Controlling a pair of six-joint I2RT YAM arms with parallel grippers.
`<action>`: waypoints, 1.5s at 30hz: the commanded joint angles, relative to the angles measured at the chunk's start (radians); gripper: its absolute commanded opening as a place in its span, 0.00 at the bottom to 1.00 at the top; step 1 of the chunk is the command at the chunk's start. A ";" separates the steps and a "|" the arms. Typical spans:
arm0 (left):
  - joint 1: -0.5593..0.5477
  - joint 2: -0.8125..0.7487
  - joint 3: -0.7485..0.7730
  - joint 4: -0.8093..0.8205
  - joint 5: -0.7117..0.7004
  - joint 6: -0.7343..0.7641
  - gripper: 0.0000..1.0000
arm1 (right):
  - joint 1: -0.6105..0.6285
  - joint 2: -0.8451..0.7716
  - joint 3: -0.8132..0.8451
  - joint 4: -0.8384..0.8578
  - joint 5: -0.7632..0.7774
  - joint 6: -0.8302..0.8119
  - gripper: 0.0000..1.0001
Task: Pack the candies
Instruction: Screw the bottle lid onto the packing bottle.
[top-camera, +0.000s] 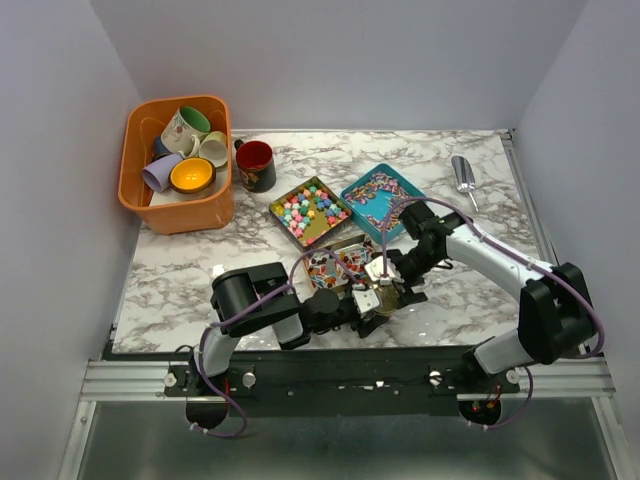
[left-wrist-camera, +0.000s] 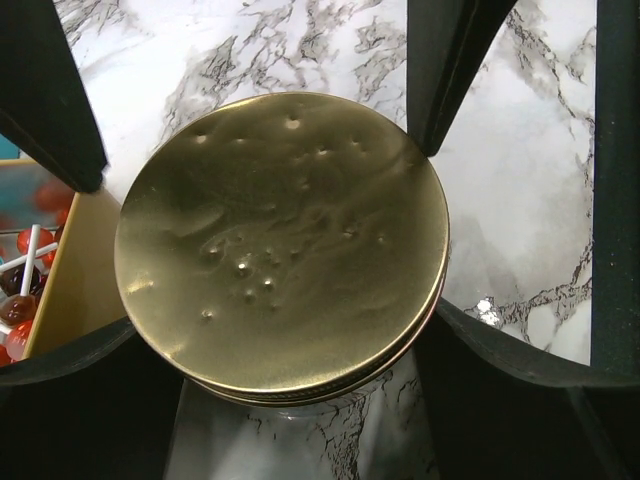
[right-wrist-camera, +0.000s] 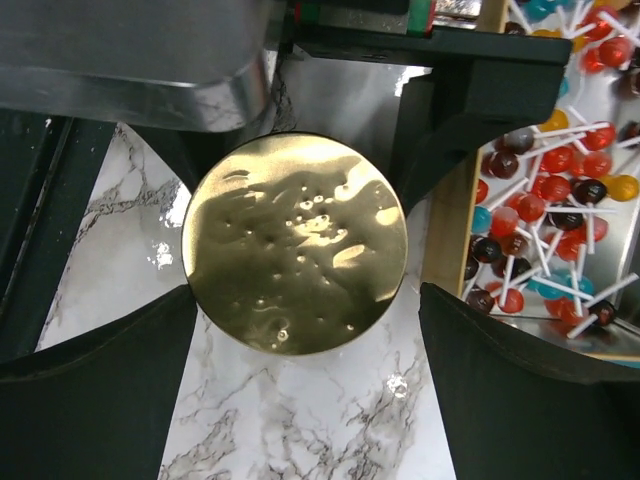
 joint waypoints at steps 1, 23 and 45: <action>-0.013 0.022 -0.019 -0.161 -0.037 0.063 0.00 | 0.009 0.082 0.049 -0.071 -0.031 -0.093 0.95; -0.018 -0.001 -0.020 -0.178 -0.067 0.041 0.00 | 0.086 -0.186 -0.304 0.251 0.114 0.630 0.69; -0.018 -0.019 -0.037 -0.189 -0.019 0.053 0.00 | -0.011 -0.418 -0.185 0.108 0.168 0.502 0.96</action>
